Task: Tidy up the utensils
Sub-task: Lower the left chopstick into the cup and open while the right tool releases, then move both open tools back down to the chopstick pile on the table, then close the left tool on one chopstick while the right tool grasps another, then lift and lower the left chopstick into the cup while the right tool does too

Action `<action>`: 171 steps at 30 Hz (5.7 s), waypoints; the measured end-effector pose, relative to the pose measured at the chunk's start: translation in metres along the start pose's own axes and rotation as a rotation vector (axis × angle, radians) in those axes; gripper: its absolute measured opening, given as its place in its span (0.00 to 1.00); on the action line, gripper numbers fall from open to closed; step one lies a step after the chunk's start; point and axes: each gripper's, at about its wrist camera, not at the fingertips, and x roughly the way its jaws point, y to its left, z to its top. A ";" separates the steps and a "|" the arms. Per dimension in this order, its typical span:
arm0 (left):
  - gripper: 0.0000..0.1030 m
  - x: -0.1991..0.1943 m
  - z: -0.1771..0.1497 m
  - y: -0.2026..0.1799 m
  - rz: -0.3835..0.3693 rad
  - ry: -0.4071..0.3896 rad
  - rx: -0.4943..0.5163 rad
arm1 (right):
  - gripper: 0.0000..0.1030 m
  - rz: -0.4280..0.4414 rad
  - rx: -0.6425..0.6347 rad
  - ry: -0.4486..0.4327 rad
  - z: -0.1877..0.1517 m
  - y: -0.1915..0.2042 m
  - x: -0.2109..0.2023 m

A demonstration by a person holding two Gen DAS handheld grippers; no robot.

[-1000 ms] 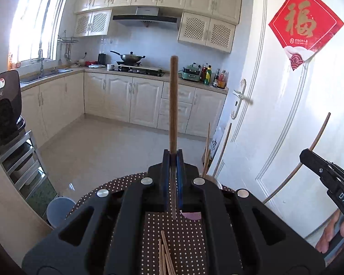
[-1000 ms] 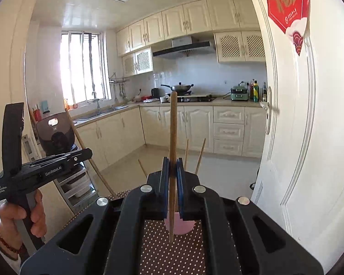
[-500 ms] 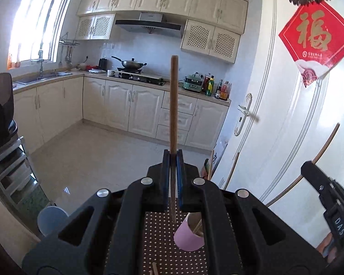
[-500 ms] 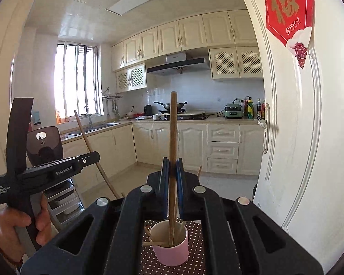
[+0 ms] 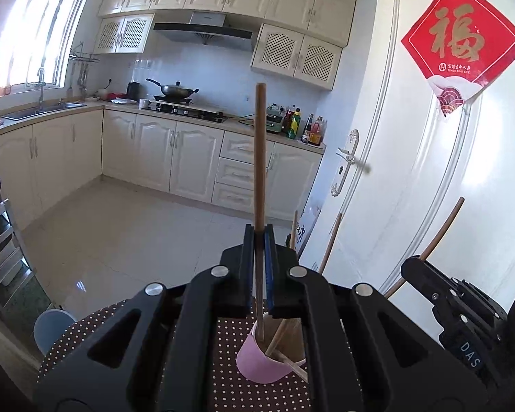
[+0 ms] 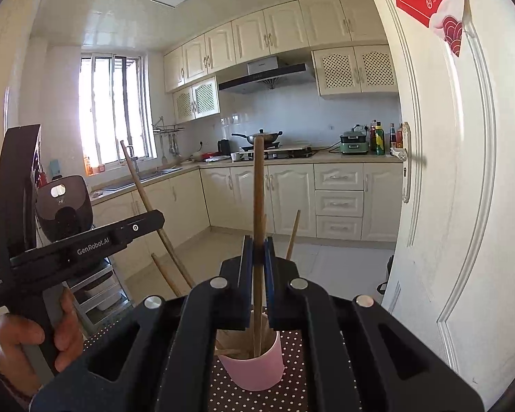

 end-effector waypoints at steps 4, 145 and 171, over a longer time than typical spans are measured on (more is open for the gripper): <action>0.06 0.007 -0.006 0.001 -0.002 0.022 -0.009 | 0.05 0.010 -0.006 0.014 -0.004 0.005 -0.002; 0.13 0.003 -0.186 0.082 0.147 0.746 0.115 | 0.04 0.021 -0.057 0.790 -0.165 0.106 0.099; 0.06 -0.142 -0.096 0.041 0.102 0.288 0.084 | 0.04 0.170 -0.015 0.408 -0.062 0.077 -0.057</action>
